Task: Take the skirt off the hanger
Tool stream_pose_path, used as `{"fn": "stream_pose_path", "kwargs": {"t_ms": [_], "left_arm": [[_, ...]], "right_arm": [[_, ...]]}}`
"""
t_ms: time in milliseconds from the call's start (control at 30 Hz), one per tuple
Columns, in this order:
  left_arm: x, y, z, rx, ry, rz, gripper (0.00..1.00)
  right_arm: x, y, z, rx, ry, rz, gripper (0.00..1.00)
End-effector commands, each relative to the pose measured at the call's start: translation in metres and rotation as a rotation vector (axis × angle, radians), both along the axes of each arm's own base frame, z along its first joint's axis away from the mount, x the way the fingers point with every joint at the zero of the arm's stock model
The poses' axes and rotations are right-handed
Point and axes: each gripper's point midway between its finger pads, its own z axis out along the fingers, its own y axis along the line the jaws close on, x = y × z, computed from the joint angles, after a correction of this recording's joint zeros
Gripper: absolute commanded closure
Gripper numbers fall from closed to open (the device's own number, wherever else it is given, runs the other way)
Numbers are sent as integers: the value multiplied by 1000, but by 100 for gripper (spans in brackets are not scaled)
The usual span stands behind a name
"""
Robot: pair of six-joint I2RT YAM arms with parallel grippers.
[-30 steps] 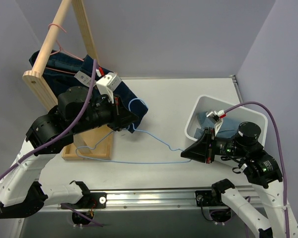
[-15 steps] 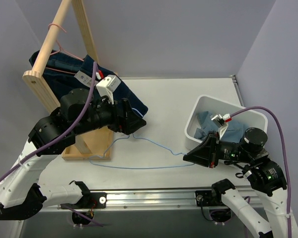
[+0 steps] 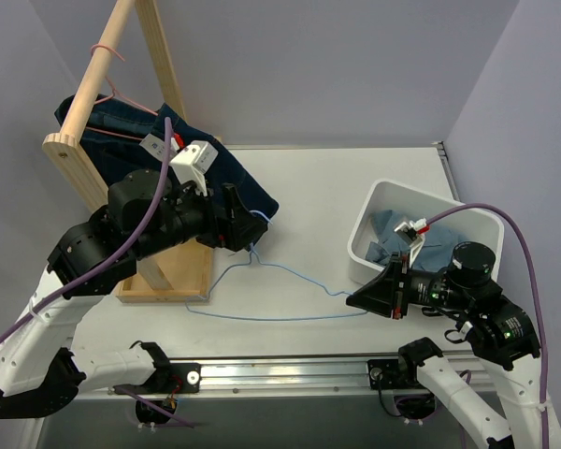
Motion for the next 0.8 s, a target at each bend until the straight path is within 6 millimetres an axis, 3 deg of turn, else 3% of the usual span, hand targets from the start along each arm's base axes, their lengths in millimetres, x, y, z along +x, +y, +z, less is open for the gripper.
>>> {"fn": "stream_pose_path", "kwargs": {"t_ms": [0,167,333,467,500,567,700,767], "left_arm": [[3,16,10,14,-45,54,6],[-2,31,-1,32,-39,86,6],[-17,32,-3,17,-30,27,6],[-34,30,-22,31,20,-48,0],[-37,29,-25,23,28,-59,7],[-48,30,-31,4,39,-102,9],[-62,24,-67,1,115,-159,19],[-70,28,-74,-15,125,-172,32]], "right_arm": [[10,-3,14,-5,-77,-52,100],[27,-2,22,15,-111,-117,100],[57,0,18,-26,-100,-173,100],[78,6,24,-49,-117,-171,100],[81,8,30,-44,-130,-166,100],[91,16,34,-32,-133,-141,100],[108,27,45,-21,-139,-113,100],[115,34,55,-7,-155,-95,100]]}}
